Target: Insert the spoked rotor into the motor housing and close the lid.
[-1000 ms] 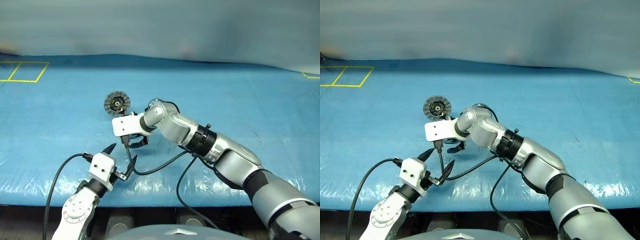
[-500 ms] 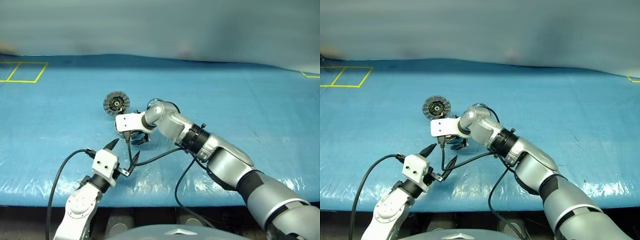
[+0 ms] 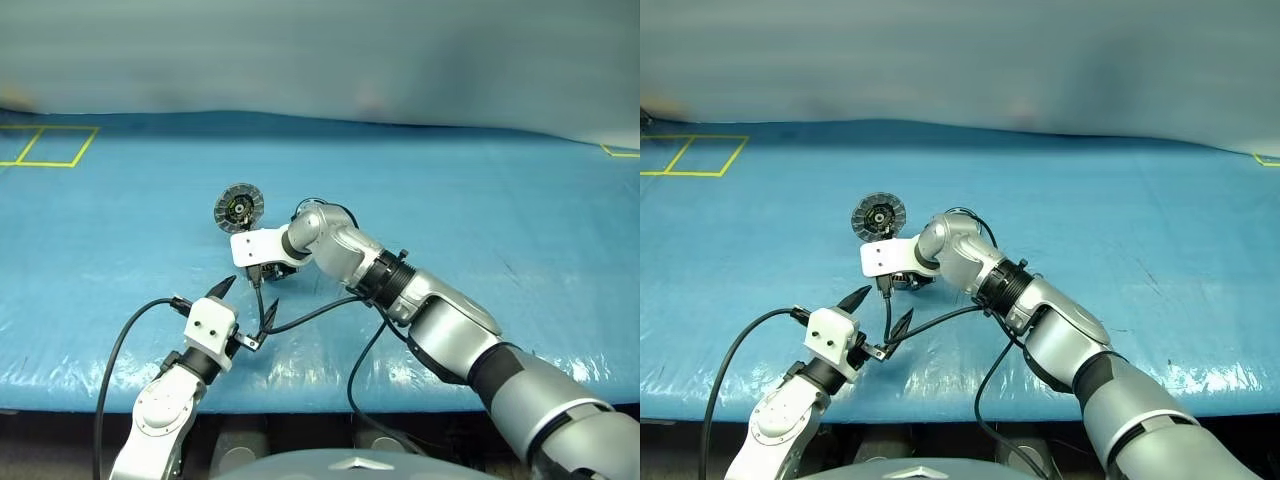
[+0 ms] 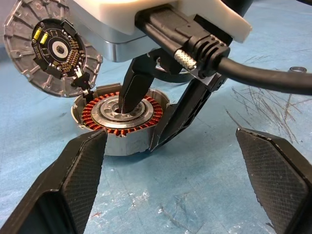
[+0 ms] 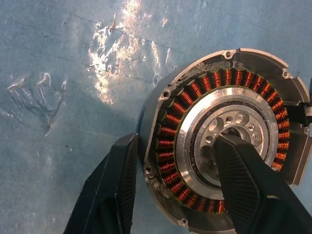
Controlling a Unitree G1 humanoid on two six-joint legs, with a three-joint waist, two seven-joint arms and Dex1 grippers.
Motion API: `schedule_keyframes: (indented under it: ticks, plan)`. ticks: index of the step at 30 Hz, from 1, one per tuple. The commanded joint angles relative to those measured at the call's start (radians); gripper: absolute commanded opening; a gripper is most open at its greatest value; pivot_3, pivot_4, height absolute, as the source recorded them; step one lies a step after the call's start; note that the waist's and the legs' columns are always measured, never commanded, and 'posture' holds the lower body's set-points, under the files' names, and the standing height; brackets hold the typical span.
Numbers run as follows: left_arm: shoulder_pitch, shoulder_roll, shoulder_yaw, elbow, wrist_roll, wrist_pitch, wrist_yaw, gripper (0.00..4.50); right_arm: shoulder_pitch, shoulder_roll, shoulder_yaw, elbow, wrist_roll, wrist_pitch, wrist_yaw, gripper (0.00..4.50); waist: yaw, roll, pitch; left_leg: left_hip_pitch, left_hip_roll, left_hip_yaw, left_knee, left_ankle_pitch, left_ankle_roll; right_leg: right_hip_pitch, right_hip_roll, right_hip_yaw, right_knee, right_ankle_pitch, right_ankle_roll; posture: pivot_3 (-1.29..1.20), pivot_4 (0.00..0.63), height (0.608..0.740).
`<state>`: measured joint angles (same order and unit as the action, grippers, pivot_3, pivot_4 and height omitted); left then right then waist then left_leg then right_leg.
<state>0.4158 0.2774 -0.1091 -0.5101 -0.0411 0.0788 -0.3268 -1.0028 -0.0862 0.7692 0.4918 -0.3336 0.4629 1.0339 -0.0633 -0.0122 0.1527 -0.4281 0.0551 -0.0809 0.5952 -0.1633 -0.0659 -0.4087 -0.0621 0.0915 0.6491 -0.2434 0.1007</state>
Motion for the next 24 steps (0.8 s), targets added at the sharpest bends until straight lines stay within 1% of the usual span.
schedule_keyframes:
  ticks: [1, 7, 13, 18, 24]
  plan:
    - [-0.004, 0.0, 0.004, -0.016, 0.0, -0.006, 0.004, 4.5, 0.104, -0.035, 0.037, -0.085, -0.001, 0.094, 0.074, 2.06, 0.002, 0.0, -0.002, 0.0, 0.0, 0.0, 0.0, 0.0, 0.0, 0.0, 0.0, 0.0, 0.0, 0.0, 0.0, 0.0, 0.15, 0.74]
    - [-0.017, 0.004, 0.009, -0.013, -0.008, 0.003, -0.003, 4.5, 0.235, -0.105, 0.038, -0.31, -0.022, 0.24, 0.065, 2.06, 0.004, 0.004, -0.01, 0.0, 0.0, 0.0, 0.0, -0.001, -0.001, 0.0, 0.0, 0.0, -0.001, -0.001, -0.001, 0.0, 0.15, 0.74]
    - [-0.034, 0.01, 0.011, -0.007, -0.017, 0.012, -0.012, 4.5, 0.337, -0.184, 0.022, -0.5, -0.048, 0.387, 0.026, 2.06, 0.017, 0.004, -0.012, 0.001, 0.0, 0.0, 0.002, -0.001, -0.002, 0.002, 0.0, 0.0, -0.001, -0.001, 0.0, 0.0, 0.15, 0.74]
    - [-0.057, 0.018, 0.016, 0.007, -0.025, 0.022, -0.026, 4.5, 0.383, -0.244, 0.021, -0.629, -0.057, 0.477, 0.006, 2.06, 0.034, 0.003, -0.012, 0.001, -0.001, 0.0, 0.003, -0.001, -0.002, 0.002, -0.001, 0.001, -0.001, -0.001, 0.0, 0.0, 0.15, 0.74]
    - [-0.076, 0.02, 0.014, 0.025, -0.03, 0.02, -0.038, 4.5, 0.381, -0.279, 0.018, -0.679, -0.054, 0.568, -0.036, 2.06, 0.039, 0.003, -0.012, 0.0, -0.001, 0.0, 0.003, -0.001, -0.002, 0.002, -0.001, 0.0, -0.003, -0.001, 0.0, 0.0, 0.15, 0.74]
